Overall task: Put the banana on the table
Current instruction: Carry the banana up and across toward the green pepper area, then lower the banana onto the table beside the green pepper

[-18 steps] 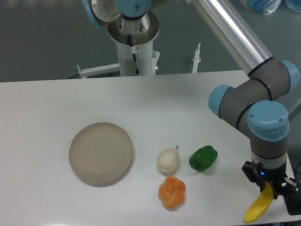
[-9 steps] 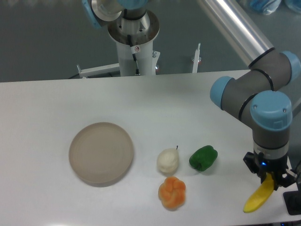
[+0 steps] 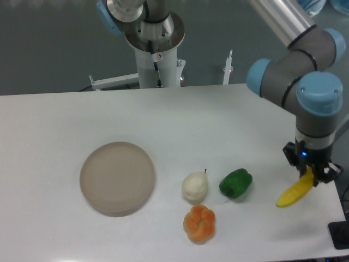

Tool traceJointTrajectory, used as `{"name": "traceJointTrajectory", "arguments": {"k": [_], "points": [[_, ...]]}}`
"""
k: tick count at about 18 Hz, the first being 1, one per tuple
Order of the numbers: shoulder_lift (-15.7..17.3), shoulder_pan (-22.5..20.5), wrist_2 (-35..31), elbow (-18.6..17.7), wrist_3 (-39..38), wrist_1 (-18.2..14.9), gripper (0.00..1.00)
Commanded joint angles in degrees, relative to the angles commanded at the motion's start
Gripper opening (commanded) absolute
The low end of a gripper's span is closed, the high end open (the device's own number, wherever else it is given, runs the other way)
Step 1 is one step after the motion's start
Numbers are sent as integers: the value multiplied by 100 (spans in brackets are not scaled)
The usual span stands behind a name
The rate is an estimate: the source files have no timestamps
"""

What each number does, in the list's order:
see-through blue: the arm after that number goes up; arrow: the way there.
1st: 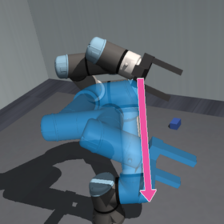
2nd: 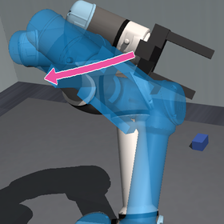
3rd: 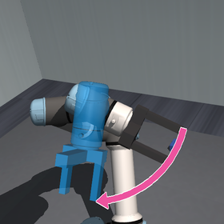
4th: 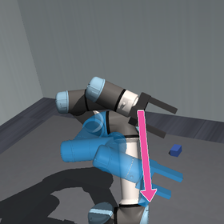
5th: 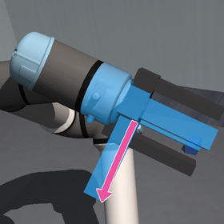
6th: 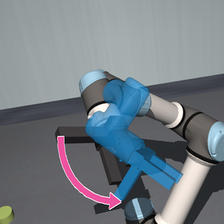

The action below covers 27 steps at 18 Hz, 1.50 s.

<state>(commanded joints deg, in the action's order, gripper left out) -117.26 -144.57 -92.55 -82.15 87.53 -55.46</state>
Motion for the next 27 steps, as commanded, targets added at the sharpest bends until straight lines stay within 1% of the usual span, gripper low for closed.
{"name": "traceJointTrajectory", "arguments": {"k": [2,3,4,5,6,9,13,15,16,18,19,20,21,23,27], "points": [[193,-158,210,-440,316,0,28],[316,-254,281,-712,605,17,28],[387,-282,325,-914,869,9,28],[466,-299,351,-1204,1132,52,28],[658,-343,369,-1476,1439,70,28],[801,-431,448,-1952,1828,123,28],[880,-528,483,-2366,1821,132,26],[915,-502,501,-2472,1698,114,26],[959,-467,545,-2507,1436,106,26],[1038,-344,763,-2595,525,132,26],[1056,-178,782,-2639,172,158,26],[1047,-98,782,-2665,-23,176,26],[1047,-80,774,-2770,-69,228,25],[1003,-88,756,-3016,1,762,25],[951,-71,721,-3043,-69,791,25]]}}
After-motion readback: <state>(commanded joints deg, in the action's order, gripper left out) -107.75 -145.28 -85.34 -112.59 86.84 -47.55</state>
